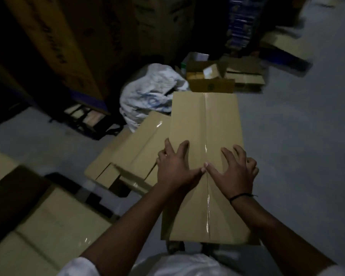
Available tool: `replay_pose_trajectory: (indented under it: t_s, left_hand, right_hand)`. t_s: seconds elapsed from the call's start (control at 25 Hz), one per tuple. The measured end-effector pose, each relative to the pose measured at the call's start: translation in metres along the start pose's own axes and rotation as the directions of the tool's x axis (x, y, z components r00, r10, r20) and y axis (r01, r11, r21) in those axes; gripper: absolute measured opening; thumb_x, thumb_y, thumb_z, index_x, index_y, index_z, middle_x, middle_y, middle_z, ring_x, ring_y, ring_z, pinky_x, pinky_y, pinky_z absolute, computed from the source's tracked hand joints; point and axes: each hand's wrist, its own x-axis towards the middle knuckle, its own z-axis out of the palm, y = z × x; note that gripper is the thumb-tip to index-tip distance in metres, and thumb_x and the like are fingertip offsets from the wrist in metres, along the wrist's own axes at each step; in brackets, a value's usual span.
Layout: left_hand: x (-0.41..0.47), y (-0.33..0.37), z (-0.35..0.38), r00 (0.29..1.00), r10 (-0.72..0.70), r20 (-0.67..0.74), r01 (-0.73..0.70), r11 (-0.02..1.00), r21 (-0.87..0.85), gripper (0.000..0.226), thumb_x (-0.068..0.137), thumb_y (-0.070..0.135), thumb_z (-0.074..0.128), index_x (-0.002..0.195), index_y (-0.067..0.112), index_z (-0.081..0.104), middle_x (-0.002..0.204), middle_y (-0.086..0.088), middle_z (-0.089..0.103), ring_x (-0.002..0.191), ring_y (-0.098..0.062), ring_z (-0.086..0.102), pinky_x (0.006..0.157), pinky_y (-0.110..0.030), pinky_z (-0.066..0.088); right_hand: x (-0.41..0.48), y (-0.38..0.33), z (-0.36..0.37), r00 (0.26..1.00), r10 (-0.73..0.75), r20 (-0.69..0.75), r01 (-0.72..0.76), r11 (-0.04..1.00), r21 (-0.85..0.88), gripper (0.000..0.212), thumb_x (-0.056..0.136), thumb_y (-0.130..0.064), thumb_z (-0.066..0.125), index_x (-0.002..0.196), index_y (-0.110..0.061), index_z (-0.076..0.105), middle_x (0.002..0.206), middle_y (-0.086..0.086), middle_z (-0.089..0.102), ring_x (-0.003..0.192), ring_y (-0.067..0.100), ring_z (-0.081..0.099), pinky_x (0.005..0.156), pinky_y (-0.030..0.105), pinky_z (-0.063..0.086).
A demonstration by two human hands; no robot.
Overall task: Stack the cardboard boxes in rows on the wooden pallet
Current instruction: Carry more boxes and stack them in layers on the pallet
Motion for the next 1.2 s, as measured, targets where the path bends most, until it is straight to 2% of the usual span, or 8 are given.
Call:
replay_pose_trajectory:
  t_s: [0.12,0.28,0.52,0.68,0.8,0.96,1.2]
  left_hand:
    - [-0.059,-0.03,-0.014,0.985,-0.163,-0.049,0.162,0.987,-0.018,0.107,0.064,0.084,0.066,0.152,0.049,0.016,0.166,-0.012,-0.005,0.143,-0.046,0.019,0.115,-0.054,0.027]
    - [-0.145,-0.08,-0.027,0.919,-0.387,-0.076,0.382,0.921,-0.075,0.11,0.065,0.081,0.069,0.154,0.051,0.01,0.166,-0.009,-0.014,0.147,-0.048,0.011,0.117,-0.057,0.024]
    - [-0.241,-0.162,-0.048,0.777,-0.607,-0.17,0.583,0.794,-0.17,0.113,0.061,0.081,0.07,0.152,0.052,0.012,0.165,-0.002,-0.01,0.145,-0.041,0.019,0.112,-0.053,0.034]
    - [-0.275,-0.214,-0.065,0.698,-0.691,-0.188,0.644,0.72,-0.258,0.11,0.062,0.076,0.074,0.152,0.053,0.014,0.166,0.0,-0.012,0.149,-0.04,0.012,0.114,-0.054,0.031]
    - [-0.29,-0.266,-0.081,0.64,-0.752,-0.156,0.687,0.652,-0.321,0.11,0.062,0.072,0.077,0.152,0.053,0.016,0.167,-0.003,-0.012,0.149,-0.043,0.013,0.115,-0.054,0.031]
    - [-0.297,-0.337,-0.105,0.631,-0.766,-0.123,0.707,0.633,-0.317,0.11,0.065,0.069,0.079,0.154,0.05,0.016,0.167,-0.007,-0.012,0.148,-0.046,0.012,0.114,-0.055,0.03]
    - [-0.292,-0.413,-0.132,0.61,-0.782,-0.123,0.723,0.614,-0.318,0.11,0.064,0.068,0.08,0.154,0.048,0.018,0.167,-0.009,-0.011,0.147,-0.047,0.014,0.113,-0.055,0.031]
  right_hand:
    - [-0.03,-0.029,0.003,0.988,-0.147,0.044,0.144,0.988,0.058,0.075,0.074,-0.081,0.057,0.135,-0.038,0.055,0.155,-0.004,0.033,0.125,0.035,0.036,0.098,0.045,0.032]
    - [-0.083,-0.078,0.02,0.93,-0.351,0.109,0.334,0.93,0.152,0.071,0.072,-0.08,0.057,0.131,-0.04,0.057,0.153,-0.006,0.035,0.124,0.036,0.038,0.101,0.048,0.035]
    - [-0.156,-0.166,0.042,0.785,-0.578,0.222,0.531,0.813,0.24,0.069,0.073,-0.08,0.056,0.13,-0.04,0.057,0.152,-0.008,0.034,0.121,0.034,0.039,0.101,0.048,0.033]
    - [-0.19,-0.228,0.063,0.676,-0.683,0.278,0.628,0.731,0.268,0.069,0.077,-0.08,0.053,0.134,-0.041,0.054,0.154,-0.009,0.031,0.125,0.032,0.036,0.104,0.048,0.032]
    - [-0.212,-0.285,0.083,0.623,-0.716,0.315,0.666,0.697,0.266,0.07,0.079,-0.079,0.049,0.138,-0.041,0.05,0.157,-0.008,0.028,0.133,0.031,0.032,0.11,0.051,0.03]
    - [-0.239,-0.345,0.111,0.59,-0.726,0.354,0.681,0.683,0.265,0.071,0.08,-0.078,0.046,0.14,-0.042,0.047,0.157,-0.007,0.026,0.133,0.03,0.031,0.111,0.053,0.031]
    - [-0.257,-0.42,0.141,0.549,-0.72,0.425,0.685,0.678,0.265,0.07,0.081,-0.074,0.051,0.141,-0.038,0.047,0.158,-0.002,0.023,0.13,0.033,0.033,0.108,0.05,0.032]
